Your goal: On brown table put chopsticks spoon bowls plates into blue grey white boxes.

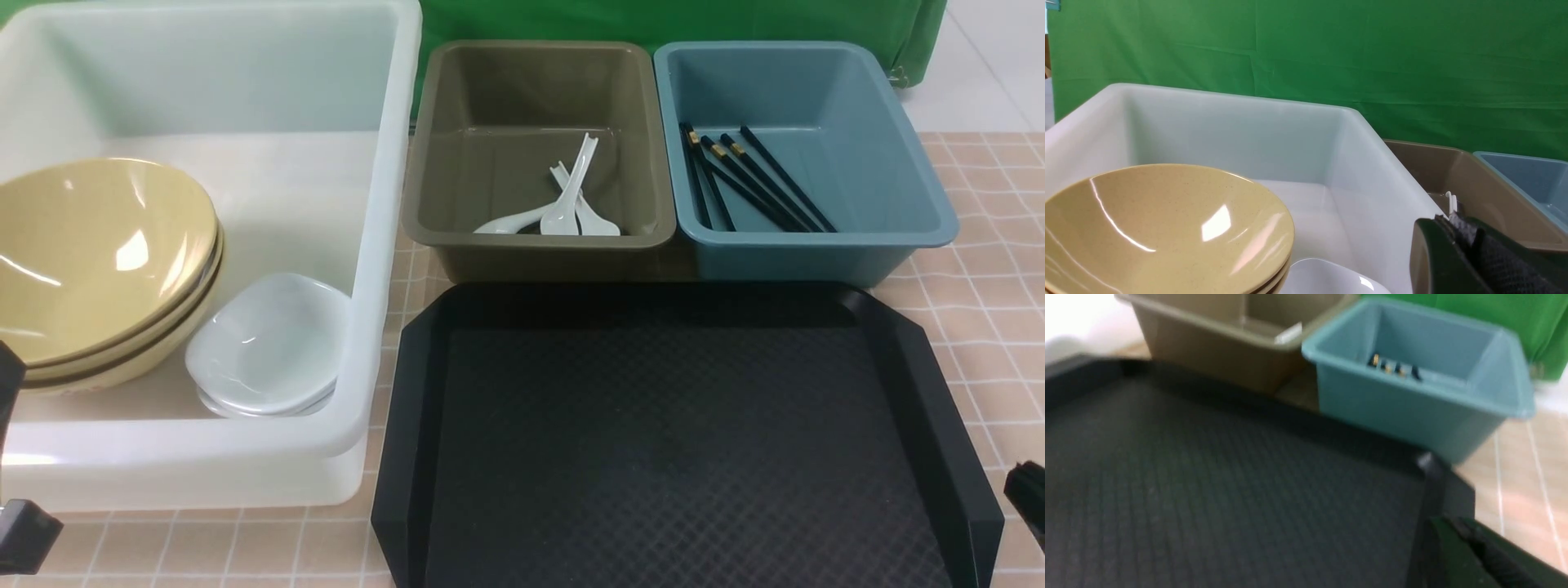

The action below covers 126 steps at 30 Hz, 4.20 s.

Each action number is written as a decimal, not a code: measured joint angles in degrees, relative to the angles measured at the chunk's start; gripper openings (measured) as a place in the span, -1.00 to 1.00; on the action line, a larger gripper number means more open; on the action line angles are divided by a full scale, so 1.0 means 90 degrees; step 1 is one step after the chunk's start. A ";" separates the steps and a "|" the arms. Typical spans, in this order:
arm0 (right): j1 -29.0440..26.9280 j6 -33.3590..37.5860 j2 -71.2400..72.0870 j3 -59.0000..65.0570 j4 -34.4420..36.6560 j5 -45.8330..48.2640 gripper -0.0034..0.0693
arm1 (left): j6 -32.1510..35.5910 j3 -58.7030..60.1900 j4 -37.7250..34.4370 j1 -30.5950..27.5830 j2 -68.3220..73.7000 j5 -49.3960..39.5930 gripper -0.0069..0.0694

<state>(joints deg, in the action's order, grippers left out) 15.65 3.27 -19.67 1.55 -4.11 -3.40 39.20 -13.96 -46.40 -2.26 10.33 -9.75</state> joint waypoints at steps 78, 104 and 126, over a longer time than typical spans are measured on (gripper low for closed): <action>-0.1984 -0.0553 0.2263 0.0009 0.0069 0.2317 -0.66 | -0.3657 0.1671 0.4516 0.0000 -0.1228 -0.0928 -0.80; -0.1984 -0.0553 0.2263 0.0009 0.0069 0.2317 -0.61 | -0.3525 0.1671 0.4309 0.0000 -0.1228 -0.0935 -0.80; -0.1984 -0.0553 0.2263 0.0009 0.0069 0.2317 -0.55 | -0.3525 0.1671 0.4309 0.0000 -0.1228 -0.0935 -0.80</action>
<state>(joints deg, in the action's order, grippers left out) -2.20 -1.70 0.69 1.63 -3.49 17.45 7.48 1.08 -7.61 -2.26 -0.73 -18.17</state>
